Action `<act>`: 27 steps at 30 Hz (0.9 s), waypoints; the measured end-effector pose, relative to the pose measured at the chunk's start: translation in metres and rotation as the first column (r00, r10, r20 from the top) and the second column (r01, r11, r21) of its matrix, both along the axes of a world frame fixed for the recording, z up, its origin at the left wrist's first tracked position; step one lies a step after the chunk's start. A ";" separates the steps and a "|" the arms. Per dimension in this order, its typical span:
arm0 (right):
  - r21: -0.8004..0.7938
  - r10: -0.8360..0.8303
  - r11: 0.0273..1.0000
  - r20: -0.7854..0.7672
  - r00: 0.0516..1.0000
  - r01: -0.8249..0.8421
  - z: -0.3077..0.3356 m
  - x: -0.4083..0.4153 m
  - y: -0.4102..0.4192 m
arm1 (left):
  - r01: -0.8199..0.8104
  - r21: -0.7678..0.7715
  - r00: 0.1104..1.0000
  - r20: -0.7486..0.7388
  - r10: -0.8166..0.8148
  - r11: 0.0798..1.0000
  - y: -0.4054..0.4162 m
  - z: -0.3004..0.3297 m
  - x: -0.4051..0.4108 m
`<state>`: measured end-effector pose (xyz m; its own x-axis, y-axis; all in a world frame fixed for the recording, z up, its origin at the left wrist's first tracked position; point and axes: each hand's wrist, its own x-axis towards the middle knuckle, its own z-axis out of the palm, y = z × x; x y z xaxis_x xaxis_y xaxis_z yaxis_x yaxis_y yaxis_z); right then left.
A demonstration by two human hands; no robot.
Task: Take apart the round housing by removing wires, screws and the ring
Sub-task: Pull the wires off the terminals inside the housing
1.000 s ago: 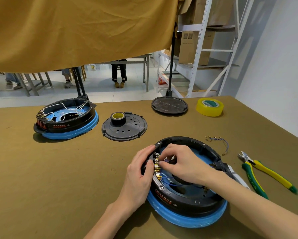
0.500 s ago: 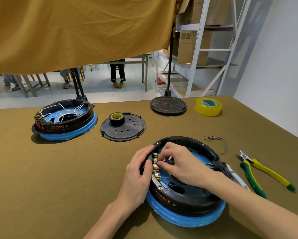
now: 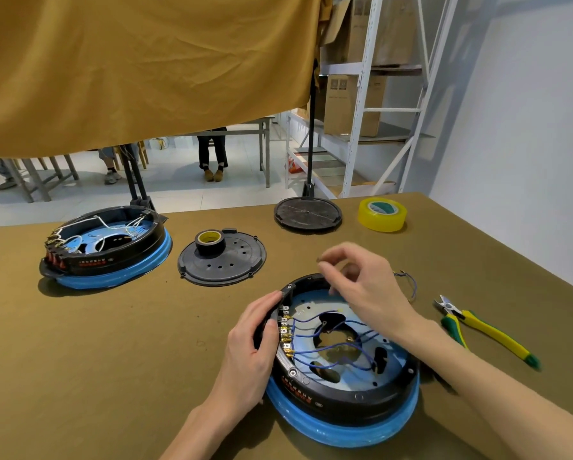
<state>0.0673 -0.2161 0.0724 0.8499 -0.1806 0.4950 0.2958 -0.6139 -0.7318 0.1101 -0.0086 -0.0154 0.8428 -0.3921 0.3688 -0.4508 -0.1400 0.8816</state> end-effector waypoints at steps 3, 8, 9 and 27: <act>0.073 -0.127 0.989 0.032 0.991 0.125 0.010 0.016 -0.023 | 0.001 -0.003 1.000 -0.012 -0.002 1.000 0.000 0.001 0.000; -0.180 -0.372 0.922 -0.169 0.913 0.342 0.001 0.049 -0.085 | -0.002 0.001 1.000 -0.017 0.002 1.000 0.000 0.002 -0.002; -0.249 -0.417 0.898 -0.217 0.883 0.363 -0.005 0.052 -0.096 | -0.002 0.002 1.000 -0.015 0.002 1.000 0.000 0.003 -0.002; -0.296 0.117 0.937 -0.228 0.967 -0.183 -0.003 -0.007 -0.005 | -0.131 0.030 0.991 0.038 0.130 0.991 0.000 0.002 -0.005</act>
<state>0.0602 -0.2210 0.0692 0.9433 0.0924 0.3188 0.2672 -0.7812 -0.5642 0.1049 -0.0084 -0.0136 0.8743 -0.2915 0.3881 -0.4576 -0.2282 0.8594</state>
